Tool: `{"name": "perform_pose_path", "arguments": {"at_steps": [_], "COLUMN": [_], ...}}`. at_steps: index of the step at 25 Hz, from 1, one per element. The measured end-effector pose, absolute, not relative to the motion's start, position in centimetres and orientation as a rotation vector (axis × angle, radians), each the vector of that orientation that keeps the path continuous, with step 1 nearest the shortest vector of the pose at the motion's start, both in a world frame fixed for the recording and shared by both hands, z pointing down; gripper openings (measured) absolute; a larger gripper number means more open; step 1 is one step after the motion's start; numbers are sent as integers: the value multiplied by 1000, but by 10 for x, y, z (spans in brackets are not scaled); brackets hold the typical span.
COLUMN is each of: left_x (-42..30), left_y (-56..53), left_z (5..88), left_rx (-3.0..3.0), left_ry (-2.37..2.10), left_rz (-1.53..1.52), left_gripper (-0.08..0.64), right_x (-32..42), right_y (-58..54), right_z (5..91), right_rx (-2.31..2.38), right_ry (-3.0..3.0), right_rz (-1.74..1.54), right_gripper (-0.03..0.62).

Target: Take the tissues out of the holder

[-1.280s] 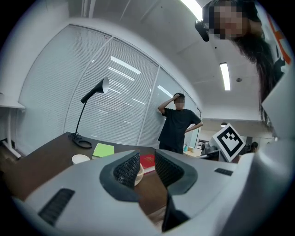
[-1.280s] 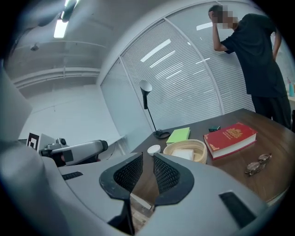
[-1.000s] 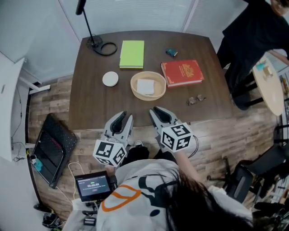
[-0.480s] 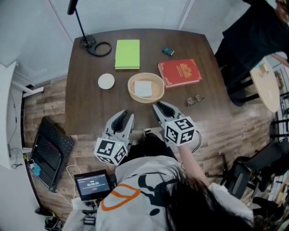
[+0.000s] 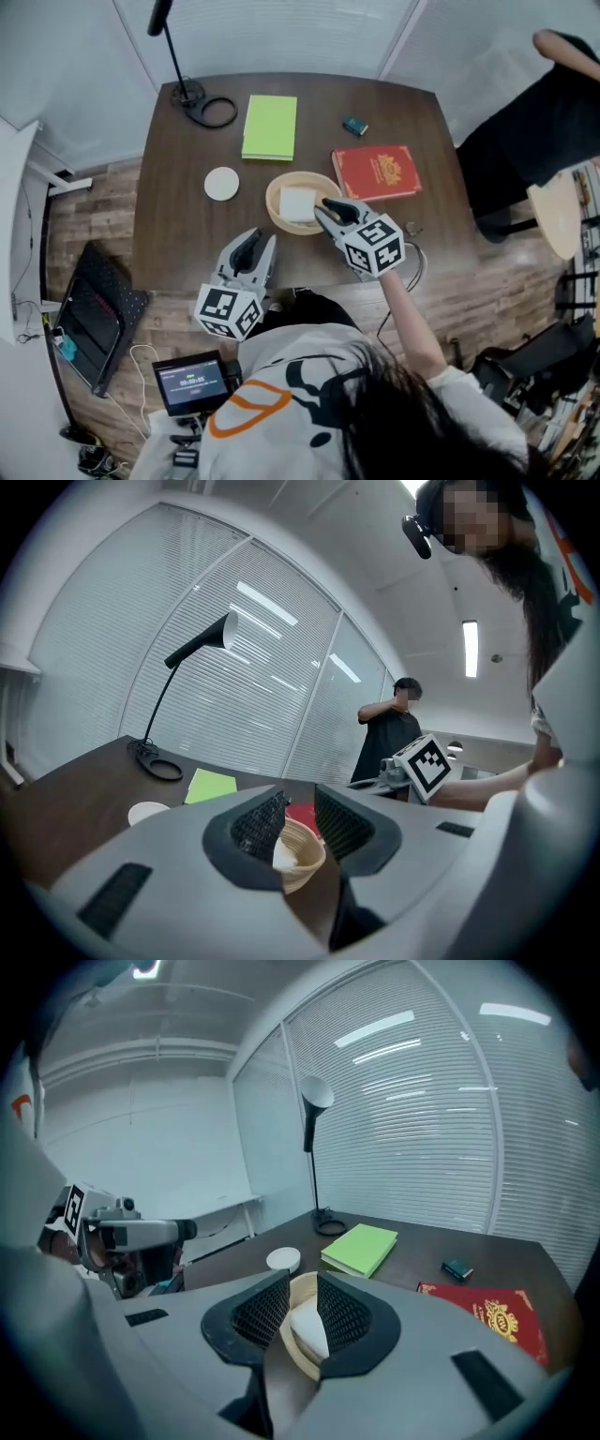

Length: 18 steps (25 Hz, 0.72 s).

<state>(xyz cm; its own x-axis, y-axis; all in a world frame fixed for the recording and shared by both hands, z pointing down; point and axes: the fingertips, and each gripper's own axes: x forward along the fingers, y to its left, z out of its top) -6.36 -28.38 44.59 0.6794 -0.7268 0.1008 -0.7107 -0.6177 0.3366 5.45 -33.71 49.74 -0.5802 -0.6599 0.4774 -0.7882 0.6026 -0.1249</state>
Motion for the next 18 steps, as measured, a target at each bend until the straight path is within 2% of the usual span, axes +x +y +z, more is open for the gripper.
{"name": "perform_pose_path", "arguments": {"at_steps": [5,10,18], "left_x": [-53,-53,-61], "left_y": [-300,-312,-325], "left_z": [447,452,456], "left_rx": [2528,2497,2446], "left_ry": [-1150,-1196,-1270], "left_rz": [-64,-60,-55], "left_gripper": [98,98,98], "right_x": [56,47,37], "right_y": [-362,-375,-381], "right_z": [525,557,609], "right_rx": [936,662,402], "right_ry": [-2388,-2322,-2138], "right_rz": [434,405,298], "right_gripper": [91,235,320]}}
